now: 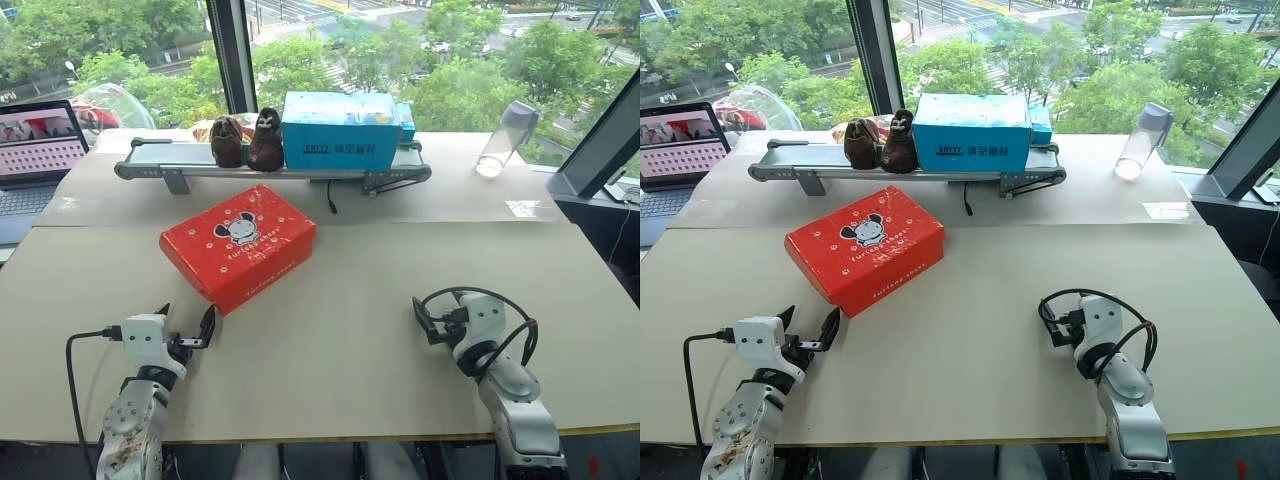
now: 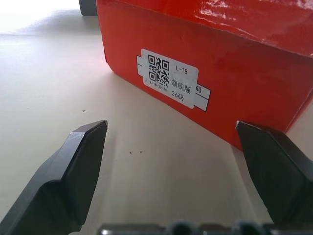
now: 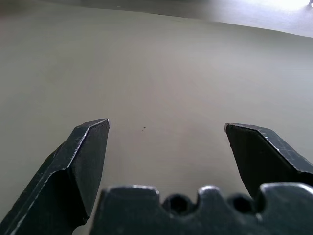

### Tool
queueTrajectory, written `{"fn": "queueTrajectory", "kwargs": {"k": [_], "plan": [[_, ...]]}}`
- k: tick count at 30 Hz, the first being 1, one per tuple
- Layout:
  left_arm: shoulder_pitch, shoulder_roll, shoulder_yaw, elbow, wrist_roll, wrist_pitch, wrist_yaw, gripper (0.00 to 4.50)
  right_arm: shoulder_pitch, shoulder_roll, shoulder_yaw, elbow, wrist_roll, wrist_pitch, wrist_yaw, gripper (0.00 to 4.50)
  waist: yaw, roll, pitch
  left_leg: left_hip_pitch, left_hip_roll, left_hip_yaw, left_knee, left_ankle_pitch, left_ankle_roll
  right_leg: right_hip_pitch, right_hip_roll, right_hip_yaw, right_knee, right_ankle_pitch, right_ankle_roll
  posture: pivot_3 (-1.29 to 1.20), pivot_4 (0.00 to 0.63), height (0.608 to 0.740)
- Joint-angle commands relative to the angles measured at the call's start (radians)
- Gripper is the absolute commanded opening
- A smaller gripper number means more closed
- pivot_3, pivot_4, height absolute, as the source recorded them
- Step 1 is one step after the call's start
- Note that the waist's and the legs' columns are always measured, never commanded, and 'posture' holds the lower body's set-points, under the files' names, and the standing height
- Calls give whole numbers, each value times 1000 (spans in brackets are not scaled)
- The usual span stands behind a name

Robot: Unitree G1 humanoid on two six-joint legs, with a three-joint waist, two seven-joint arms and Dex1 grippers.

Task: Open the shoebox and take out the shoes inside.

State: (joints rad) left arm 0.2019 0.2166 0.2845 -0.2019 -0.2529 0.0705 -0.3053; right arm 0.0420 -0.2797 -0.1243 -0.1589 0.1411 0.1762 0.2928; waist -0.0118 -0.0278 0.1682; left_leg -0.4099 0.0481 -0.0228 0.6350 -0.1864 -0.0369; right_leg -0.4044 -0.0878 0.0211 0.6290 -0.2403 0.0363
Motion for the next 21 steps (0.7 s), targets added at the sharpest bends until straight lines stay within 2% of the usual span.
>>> {"fn": "queueTrajectory", "kwargs": {"k": [1, 6, 9, 13, 16, 19, 21], "plan": [[-18, 34, 39, 27, -22, -23, -16, 4500, -28, -6, -3, -4, 0, -34, 2, 4464, 0, 0, 0, 0, 0, 0, 0, 0, 0, 0, 0, 0, 0, 0, 0, 0, 150, 740], [-73, 187, 208, 134, -115, -63, -99, 4500, -148, -70, -27, 60, 9, -38, 53, 4464, -10, 0, 0, 1, 2, -1, 0, 0, 0, -2, 2, 0, 1, 2, -3, 0, 150, 740], [-129, 280, 271, 147, -194, -1, -139, 4500, -231, -105, -51, 114, 9, -48, 52, 4464, -7, 0, 1, 1, 2, -1, 0, 0, 0, -2, 3, 0, 1, 2, -3, 0, 150, 740], [-234, 437, 342, 161, -250, 60, -183, 4500, -354, -166, -54, 155, 31, -31, 120, 4464, 0, -1, 2, -1, 2, -1, 0, 0, 0, -2, 3, 0, 1, 1, -2, 0, 150, 740], [-307, 550, 343, 165, -286, 110, -259, 4500, -469, -240, -29, 185, 93, 30, 276, 4464, -2, -1, 2, -3, 2, 0, 0, 0, 0, -3, 3, 0, 0, 3, 1, 0, 150, 740], [-319, 593, 323, 155, -295, 132, -315, 4500, -518, -285, -6, 191, 130, 76, 371, 4464, -4, 0, 2, -3, 2, 0, -2, 0, 0, -3, 3, 1, -1, 4, 5, 0, 150, 740], [-302, 622, 298, 135, -288, 137, -374, 4500, -542, -322, 18, 171, 165, 134, 452, 4464, -4, -1, 2, -1, 2, 1, -6, 0, 0, -3, 3, 1, -1, 2, 3, 0, 150, 740]]}}
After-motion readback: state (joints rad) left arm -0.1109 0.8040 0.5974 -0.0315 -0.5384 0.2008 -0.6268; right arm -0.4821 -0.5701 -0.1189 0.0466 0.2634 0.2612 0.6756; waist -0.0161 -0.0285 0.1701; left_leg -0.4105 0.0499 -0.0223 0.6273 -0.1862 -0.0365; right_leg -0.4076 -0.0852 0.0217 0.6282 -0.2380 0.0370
